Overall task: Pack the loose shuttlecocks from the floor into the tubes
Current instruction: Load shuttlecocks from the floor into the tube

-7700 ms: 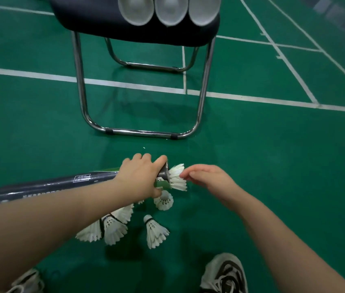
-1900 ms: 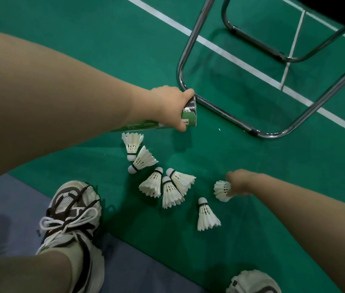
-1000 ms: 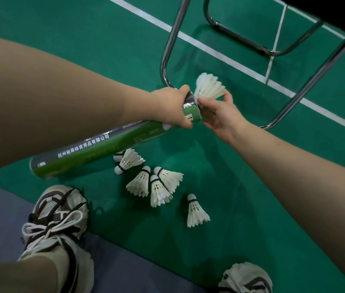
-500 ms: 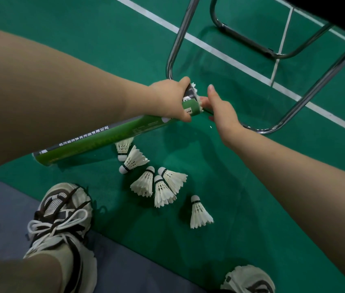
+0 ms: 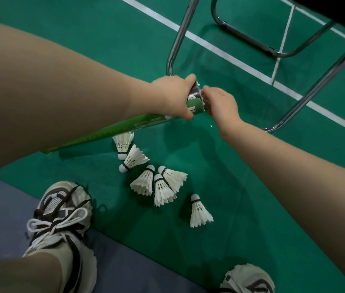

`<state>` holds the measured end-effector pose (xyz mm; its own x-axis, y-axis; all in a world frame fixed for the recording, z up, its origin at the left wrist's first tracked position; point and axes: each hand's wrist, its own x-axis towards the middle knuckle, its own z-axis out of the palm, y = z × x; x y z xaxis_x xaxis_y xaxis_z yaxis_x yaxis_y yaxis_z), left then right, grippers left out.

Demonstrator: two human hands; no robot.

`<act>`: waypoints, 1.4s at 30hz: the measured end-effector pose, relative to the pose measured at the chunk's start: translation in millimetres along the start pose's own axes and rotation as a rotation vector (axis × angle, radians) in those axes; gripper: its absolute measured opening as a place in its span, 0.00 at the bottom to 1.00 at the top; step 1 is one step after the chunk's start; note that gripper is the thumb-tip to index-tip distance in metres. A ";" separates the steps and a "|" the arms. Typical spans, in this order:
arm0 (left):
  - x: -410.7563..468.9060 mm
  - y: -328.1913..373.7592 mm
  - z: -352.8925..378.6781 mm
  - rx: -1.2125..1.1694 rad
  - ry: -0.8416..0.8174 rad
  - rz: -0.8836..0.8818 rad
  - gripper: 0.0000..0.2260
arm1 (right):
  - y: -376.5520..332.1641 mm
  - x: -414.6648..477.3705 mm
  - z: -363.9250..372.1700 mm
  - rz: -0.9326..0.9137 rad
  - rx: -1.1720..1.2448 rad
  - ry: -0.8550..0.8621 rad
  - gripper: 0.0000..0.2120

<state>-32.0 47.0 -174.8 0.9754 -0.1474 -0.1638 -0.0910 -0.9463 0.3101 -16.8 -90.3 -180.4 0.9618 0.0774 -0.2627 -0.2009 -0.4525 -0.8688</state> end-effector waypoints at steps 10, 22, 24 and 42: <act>-4.8 9.4 0.8 0.082 -0.047 0.092 0.22 | -2.0 -6.1 0.1 0.152 0.207 -0.493 0.17; -1.6 11.2 0.3 0.079 -0.179 0.053 0.25 | 9.3 -10.0 -7.0 0.151 0.176 -0.096 0.17; -6.0 9.7 1.0 0.066 -0.210 0.041 0.26 | 20.8 -11.5 -18.1 0.144 -0.057 -0.092 0.15; -18.3 32.7 24.7 0.109 -0.332 0.155 0.28 | 142.3 -83.1 -18.3 0.472 -0.940 -0.621 0.21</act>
<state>-57.8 11.6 -184.7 0.8319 -0.3592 -0.4229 -0.2703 -0.9280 0.2565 -121.9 -177.4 -274.5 0.5264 0.0265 -0.8498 -0.0460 -0.9972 -0.0595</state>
